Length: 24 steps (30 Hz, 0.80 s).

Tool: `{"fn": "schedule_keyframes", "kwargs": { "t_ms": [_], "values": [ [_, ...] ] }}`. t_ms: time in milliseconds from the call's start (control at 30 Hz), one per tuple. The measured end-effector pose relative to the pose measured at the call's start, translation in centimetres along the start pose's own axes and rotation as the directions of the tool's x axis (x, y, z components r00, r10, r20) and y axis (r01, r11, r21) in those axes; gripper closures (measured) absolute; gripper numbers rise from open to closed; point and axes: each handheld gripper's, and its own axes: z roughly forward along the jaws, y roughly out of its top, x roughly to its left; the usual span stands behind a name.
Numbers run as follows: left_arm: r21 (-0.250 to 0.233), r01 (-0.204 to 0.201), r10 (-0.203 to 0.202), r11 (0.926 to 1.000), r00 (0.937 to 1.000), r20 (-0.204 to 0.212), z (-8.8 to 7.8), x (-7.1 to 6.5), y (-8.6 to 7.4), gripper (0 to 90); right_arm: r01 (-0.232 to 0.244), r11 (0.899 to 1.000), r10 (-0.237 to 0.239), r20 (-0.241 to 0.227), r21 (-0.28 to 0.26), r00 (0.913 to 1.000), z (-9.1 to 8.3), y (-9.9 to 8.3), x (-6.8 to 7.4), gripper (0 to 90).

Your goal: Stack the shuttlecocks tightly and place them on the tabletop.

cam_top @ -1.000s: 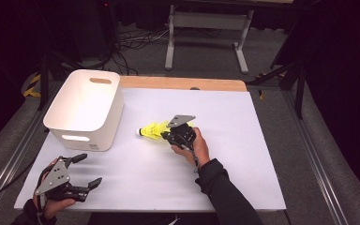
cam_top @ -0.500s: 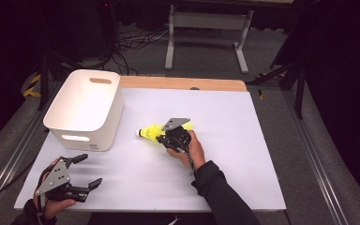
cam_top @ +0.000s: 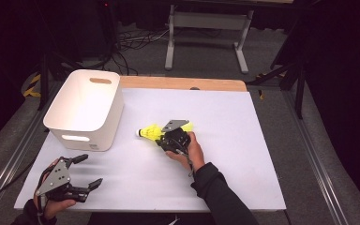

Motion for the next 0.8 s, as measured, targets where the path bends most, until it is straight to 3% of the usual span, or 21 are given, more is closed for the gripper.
{"fn": "schedule_keyframes", "kwargs": {
  "t_ms": [67, 233, 267, 333, 433, 667, 800],
  "values": [
    [0.000, 0.002, -0.002, 1.0000, 1.0000, -0.001, 0.0, 0.0, 0.0, 8.8, 0.008, 1.000, -0.008, 0.025, -0.023, 0.9997, -0.9, 0.1, 0.2, 64.3],
    [0.001, -0.002, 0.002, 1.0000, 1.0000, -0.002, 0.0, 0.0, 0.0, 8.7, 0.049, 0.995, -0.046, 0.040, -0.082, 0.9981, -2.9, 0.3, 0.7, 58.1],
    [0.000, -0.003, 0.003, 1.0000, 1.0000, -0.002, 0.0, 0.0, 0.0, 8.8, 0.094, 0.990, -0.089, 0.050, -0.108, 0.9948, -4.0, 0.5, 1.0, 55.4],
    [-0.001, -0.003, 0.003, 1.0000, 1.0000, -0.001, 0.0, 0.0, 0.0, 9.1, 0.129, 0.983, -0.122, 0.063, -0.133, 0.9906, -5.3, 0.8, 1.1, 54.8],
    [0.000, 0.001, -0.001, 1.0000, 1.0000, 0.001, 0.1, 0.0, 0.0, 9.1, 0.134, 0.980, -0.127, 0.061, -0.144, 0.9901, -6.3, 0.9, 1.0, 52.9],
    [-0.002, -0.002, 0.002, 1.0000, 1.0000, 0.002, 0.0, 0.0, 0.0, 9.0, 0.148, 0.965, -0.126, 0.110, -0.215, 0.9859, -9.8, 0.6, 0.1, 47.5],
    [-0.002, 0.000, 0.000, 1.0000, 1.0000, 0.004, 0.2, -0.1, 0.0, 9.0, 0.150, 0.959, -0.109, 0.176, -0.240, 0.9784, -12.0, -0.1, -1.3, 42.7]
  ]
}}
